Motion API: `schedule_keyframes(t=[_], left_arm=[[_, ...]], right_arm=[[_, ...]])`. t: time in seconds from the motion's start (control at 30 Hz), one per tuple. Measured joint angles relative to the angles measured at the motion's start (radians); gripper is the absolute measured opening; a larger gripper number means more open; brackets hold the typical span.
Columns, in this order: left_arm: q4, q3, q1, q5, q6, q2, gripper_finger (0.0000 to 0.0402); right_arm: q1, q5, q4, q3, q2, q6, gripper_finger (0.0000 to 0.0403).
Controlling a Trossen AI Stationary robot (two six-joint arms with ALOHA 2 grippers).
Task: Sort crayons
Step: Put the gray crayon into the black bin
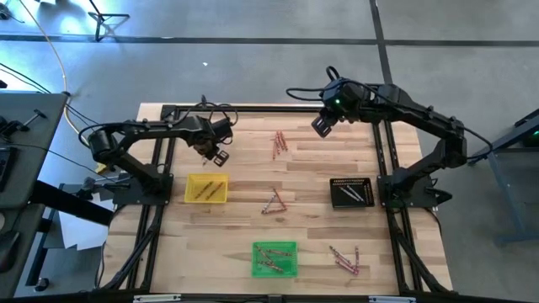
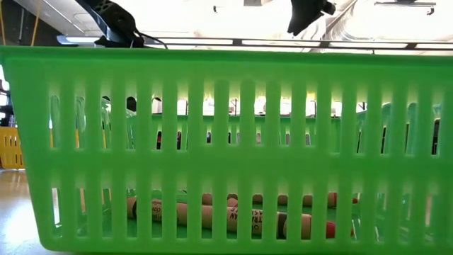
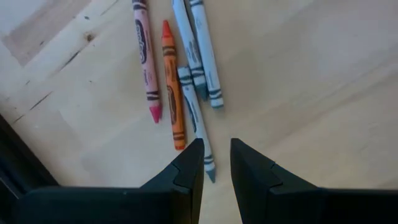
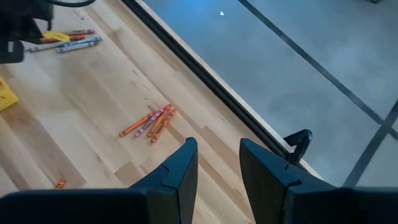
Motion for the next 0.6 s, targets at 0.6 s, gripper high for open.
schedule_keyframes(t=[0.6], left_arm=[[-0.001, -0.084, -0.021, -0.011, -0.053, 0.001, 0.0064]], right_arm=[[-0.055, -0.001, -0.023, 0.0, 0.0, -0.041, 0.0112]])
